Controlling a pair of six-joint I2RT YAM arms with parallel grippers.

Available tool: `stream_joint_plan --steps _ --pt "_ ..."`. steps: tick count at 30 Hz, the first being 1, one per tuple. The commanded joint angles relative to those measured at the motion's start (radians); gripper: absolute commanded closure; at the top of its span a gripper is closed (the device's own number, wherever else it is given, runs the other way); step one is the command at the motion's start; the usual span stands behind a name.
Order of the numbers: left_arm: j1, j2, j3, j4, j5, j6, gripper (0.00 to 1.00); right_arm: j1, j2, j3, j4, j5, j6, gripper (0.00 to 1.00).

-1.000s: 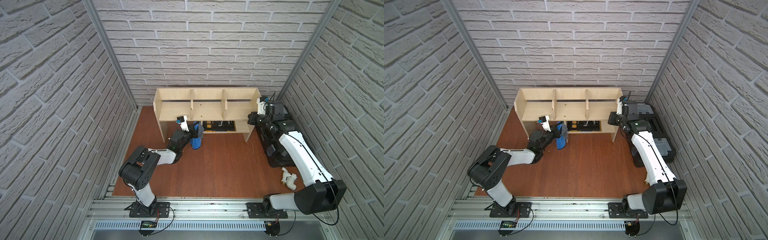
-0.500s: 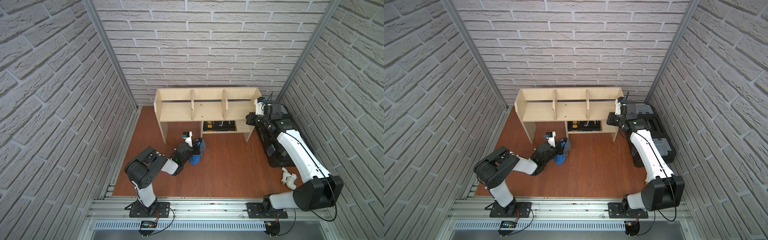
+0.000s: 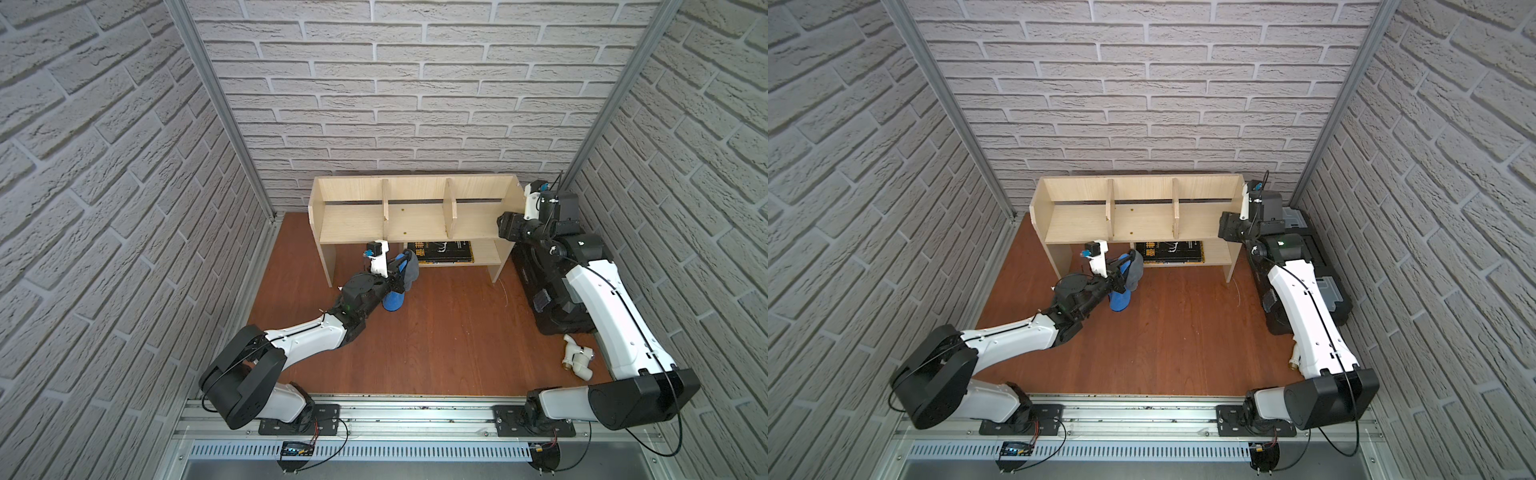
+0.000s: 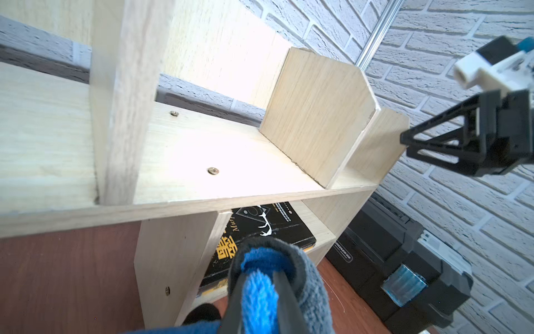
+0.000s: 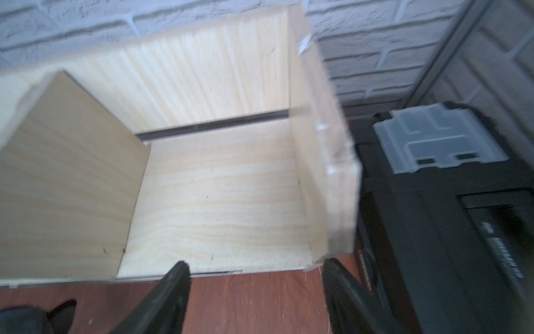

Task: Wipe the bookshelf clean with a cloth
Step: Wipe the dust from the shelf.

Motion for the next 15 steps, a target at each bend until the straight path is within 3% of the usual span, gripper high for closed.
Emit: stream_joint_plan --steps 1,4,6,10,13,15 --pt "-0.003 -0.014 -0.015 -0.022 0.002 0.045 1.00 -0.008 0.023 0.061 -0.021 0.131 -0.065 0.20" --pt "-0.003 -0.025 -0.038 -0.022 -0.010 0.047 1.00 -0.012 0.070 0.071 -0.008 0.145 -0.097 0.22" --pt "-0.003 -0.039 -0.054 -0.023 -0.022 0.053 1.00 -0.027 0.110 0.079 -0.004 0.118 -0.102 0.29" --pt "-0.002 -0.068 -0.064 -0.047 -0.036 0.077 1.00 -0.033 0.151 0.075 0.006 0.028 -0.091 0.54" --pt "0.003 -0.078 -0.071 -0.057 -0.050 0.085 1.00 -0.025 0.128 0.036 0.024 -0.027 -0.075 0.76" --pt "0.014 -0.075 -0.073 -0.056 -0.052 0.077 1.00 -0.014 0.093 -0.008 0.056 -0.059 -0.073 0.86"
